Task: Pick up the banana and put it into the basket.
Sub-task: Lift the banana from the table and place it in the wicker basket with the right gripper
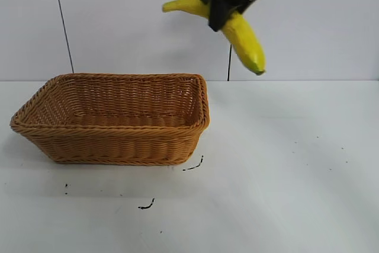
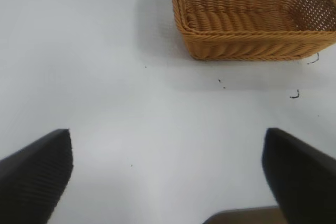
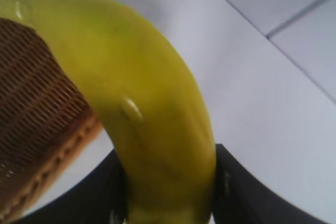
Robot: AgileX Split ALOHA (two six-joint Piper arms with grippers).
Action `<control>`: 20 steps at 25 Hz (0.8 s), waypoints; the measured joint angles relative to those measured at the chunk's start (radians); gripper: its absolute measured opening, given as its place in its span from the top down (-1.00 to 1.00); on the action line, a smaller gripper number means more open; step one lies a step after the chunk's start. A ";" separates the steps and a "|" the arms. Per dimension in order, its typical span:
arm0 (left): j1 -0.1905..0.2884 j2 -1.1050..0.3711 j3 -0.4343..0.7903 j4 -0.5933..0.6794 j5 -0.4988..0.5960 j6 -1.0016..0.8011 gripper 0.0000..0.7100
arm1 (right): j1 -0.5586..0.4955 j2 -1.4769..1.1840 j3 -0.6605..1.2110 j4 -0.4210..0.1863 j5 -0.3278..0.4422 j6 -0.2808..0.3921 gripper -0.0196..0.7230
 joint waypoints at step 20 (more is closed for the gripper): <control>0.000 0.000 0.000 -0.001 0.000 0.000 -0.96 | 0.100 0.295 0.000 -0.112 -0.273 -0.037 0.08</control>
